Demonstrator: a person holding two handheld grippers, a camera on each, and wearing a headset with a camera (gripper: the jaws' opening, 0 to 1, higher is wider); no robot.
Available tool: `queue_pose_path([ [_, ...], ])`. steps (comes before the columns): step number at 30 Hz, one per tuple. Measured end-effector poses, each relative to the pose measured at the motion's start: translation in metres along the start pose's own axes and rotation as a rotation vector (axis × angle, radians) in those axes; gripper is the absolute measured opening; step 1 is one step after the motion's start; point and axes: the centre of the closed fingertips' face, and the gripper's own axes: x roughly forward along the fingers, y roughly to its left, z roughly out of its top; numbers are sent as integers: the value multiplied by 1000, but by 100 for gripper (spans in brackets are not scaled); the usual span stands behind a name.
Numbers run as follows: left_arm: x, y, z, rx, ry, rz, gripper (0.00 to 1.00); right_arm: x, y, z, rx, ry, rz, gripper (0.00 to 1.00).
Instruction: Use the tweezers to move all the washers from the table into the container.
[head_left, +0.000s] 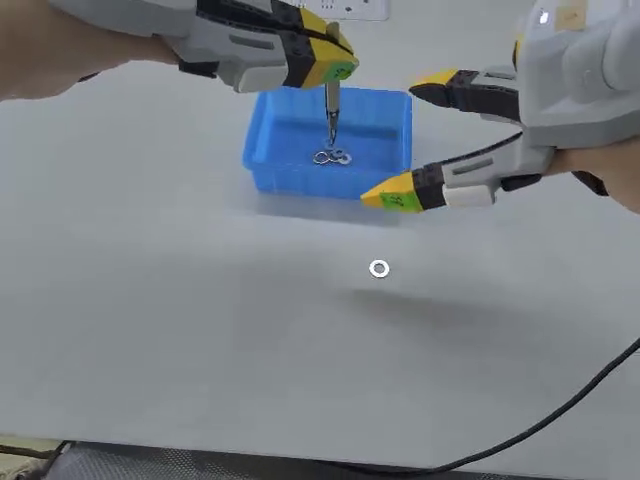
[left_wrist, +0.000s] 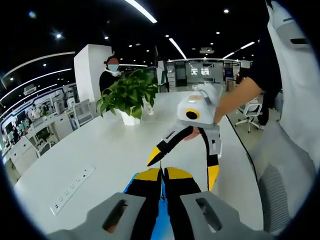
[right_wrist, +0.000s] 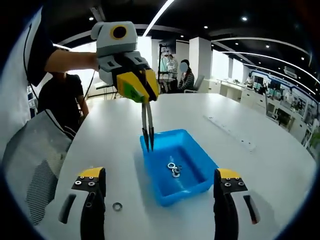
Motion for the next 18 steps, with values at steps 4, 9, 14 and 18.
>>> queue_pose_path([
  [4, -1, -8, -2, 20, 5, 22, 6, -12, 14, -11, 22, 19, 3, 100],
  [9, -6, -20, 1, -7, -13, 49, 6, -26, 38, -23, 21, 54, 13, 100],
  [14, -6, -39, 1, 20, -11, 47, 6, -41, 53, -30, 29, 62, 10, 100],
  [18, -4, -55, 2, 16, -26, 36, 6, -53, 64, -38, 48, 65, 11, 100],
])
